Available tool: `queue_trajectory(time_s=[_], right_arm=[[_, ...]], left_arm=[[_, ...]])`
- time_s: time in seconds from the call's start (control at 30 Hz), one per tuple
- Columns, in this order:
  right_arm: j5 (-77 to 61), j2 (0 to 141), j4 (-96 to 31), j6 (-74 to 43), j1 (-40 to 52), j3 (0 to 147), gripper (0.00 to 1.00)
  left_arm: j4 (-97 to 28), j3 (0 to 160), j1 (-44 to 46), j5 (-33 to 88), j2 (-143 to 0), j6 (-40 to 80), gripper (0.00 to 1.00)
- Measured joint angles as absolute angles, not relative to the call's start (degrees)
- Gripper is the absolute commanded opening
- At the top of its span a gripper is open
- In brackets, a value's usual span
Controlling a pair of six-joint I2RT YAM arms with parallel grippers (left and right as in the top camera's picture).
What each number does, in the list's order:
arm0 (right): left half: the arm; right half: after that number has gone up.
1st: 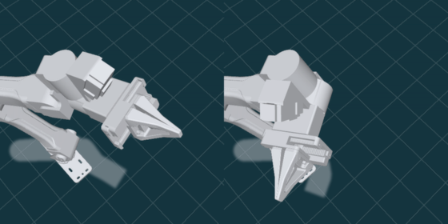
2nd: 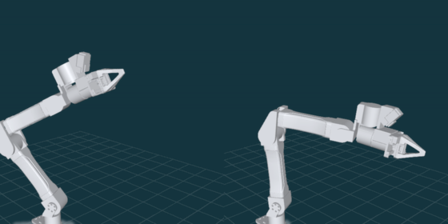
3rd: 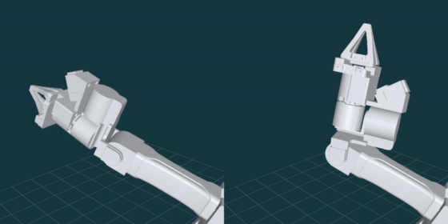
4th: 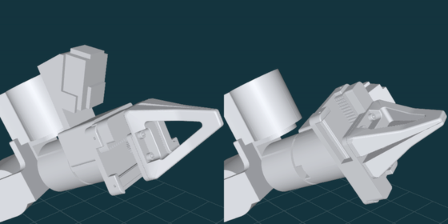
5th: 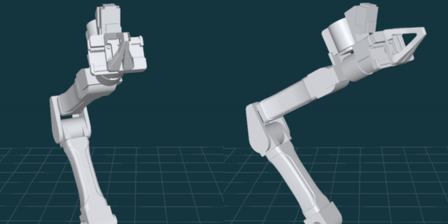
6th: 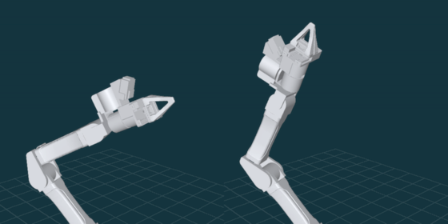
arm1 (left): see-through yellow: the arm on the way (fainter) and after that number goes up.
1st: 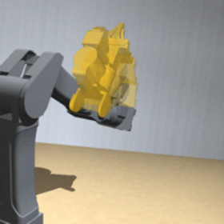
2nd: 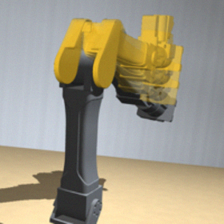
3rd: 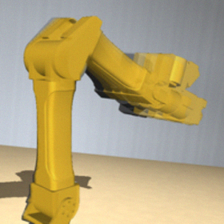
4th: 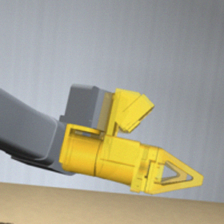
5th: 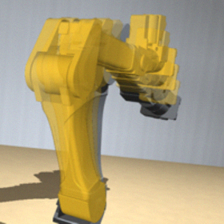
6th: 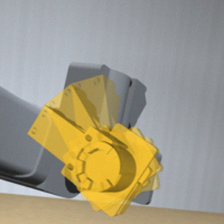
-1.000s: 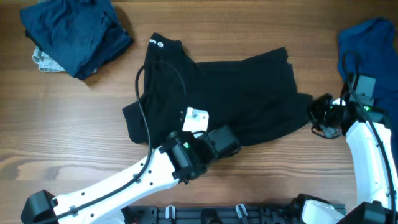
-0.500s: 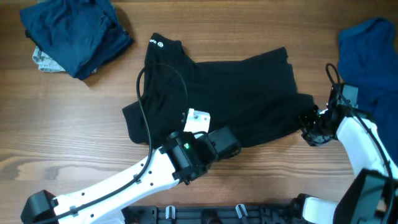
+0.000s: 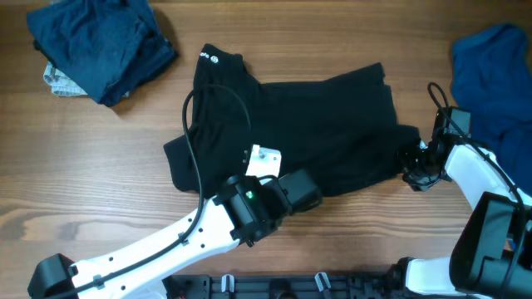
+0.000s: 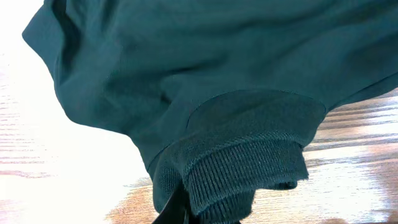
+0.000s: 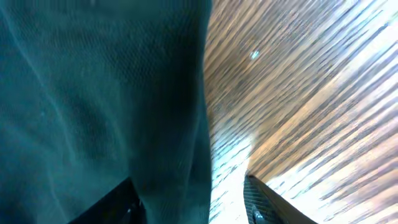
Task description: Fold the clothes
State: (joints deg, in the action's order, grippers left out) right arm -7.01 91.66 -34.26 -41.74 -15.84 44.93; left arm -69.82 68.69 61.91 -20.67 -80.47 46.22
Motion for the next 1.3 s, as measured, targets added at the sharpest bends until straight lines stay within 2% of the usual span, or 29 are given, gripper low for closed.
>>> queue_trajectory(time_s=[0.17,0.43,0.63,0.73,0.8,1.0,1.07,1.3], right_arm=[[-3.7,91.7,-32.2,-41.7,-15.2,44.9,0.54],[0.8,92.4,-31.3,-42.5,-5.9,45.6,0.57],[2.2,92.8,-32.2,-43.9,-5.3,46.0,0.56],[2.8,93.9,-32.6,-44.0,-5.3,46.9,0.47],[3.4,94.6,-32.5,-44.3,-5.3,47.5,0.3],[3.7,95.6,-33.6,-45.6,-5.0,48.8,0.07],[4.2,95.8,-35.3,-46.1,-5.0,49.3,0.04],[5.9,96.3,-43.5,-46.5,-5.0,51.0,0.04]], left_arm=[[-69.5,68.7,61.9,-20.7,-80.5,46.2,0.05],[-69.3,68.7,61.9,-20.7,-80.5,46.2,0.04],[-69.3,68.7,61.9,-20.7,-80.5,46.2,0.04],[-69.3,68.7,61.9,-20.7,-80.5,46.2,0.04],[-69.3,68.7,61.9,-20.7,-80.5,46.2,0.04],[-69.3,68.7,61.9,-20.6,-80.5,46.2,0.04],[-69.5,68.7,61.9,-20.0,-80.5,46.2,0.04],[-70.2,68.7,61.9,-17.6,-80.5,46.2,0.04]])
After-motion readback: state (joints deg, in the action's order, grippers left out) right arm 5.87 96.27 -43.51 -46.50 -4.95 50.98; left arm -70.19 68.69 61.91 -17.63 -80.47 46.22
